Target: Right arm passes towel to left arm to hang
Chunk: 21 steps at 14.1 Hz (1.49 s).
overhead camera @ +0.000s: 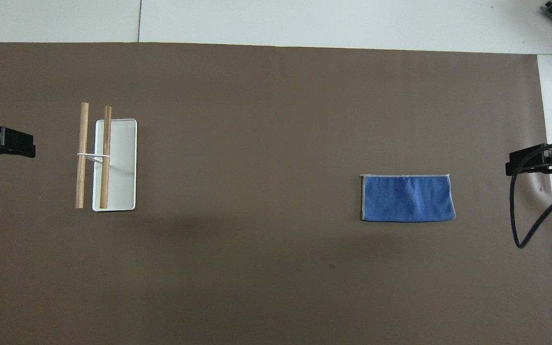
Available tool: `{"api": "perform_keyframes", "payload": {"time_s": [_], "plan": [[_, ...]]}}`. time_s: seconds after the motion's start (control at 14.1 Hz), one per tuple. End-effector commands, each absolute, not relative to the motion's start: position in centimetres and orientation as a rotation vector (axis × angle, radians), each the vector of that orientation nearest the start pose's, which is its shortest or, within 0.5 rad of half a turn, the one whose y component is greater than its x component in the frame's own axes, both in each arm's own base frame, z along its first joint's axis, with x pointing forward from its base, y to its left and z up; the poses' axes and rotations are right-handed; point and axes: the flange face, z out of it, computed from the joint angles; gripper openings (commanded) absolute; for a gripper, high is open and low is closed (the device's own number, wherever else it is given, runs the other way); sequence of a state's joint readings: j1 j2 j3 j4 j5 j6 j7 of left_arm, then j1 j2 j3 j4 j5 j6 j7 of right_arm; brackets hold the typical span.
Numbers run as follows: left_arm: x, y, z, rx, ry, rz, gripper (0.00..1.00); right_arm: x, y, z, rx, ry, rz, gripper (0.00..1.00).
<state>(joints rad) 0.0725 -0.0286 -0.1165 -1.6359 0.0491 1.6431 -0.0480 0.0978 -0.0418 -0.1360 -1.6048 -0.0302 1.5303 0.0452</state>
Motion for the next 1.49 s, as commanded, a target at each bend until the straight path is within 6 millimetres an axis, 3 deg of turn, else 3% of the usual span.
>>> {"api": "perform_keyframes", "payload": {"time_s": [0.0,1.14,1.28,1.42], "plan": [[54.7,-2.0,61.6,-3.081,-0.004,-0.073,1.0,53.7,-2.8,62.8,-3.186,0.116,0.045,1.0],[54.7,-1.9,61.5,-3.081,-0.007,-0.058,1.0,52.1,-2.5,60.3,-3.151,0.134,0.054,1.0],[54.6,-1.9,61.6,-3.081,-0.007,-0.063,1.0,52.2,-2.5,59.3,-3.15,0.125,0.026,1.0],[54.5,-1.9,61.4,-3.08,-0.009,-0.049,1.0,52.2,-2.2,56.1,-3.141,0.11,-0.053,1.0]]}}
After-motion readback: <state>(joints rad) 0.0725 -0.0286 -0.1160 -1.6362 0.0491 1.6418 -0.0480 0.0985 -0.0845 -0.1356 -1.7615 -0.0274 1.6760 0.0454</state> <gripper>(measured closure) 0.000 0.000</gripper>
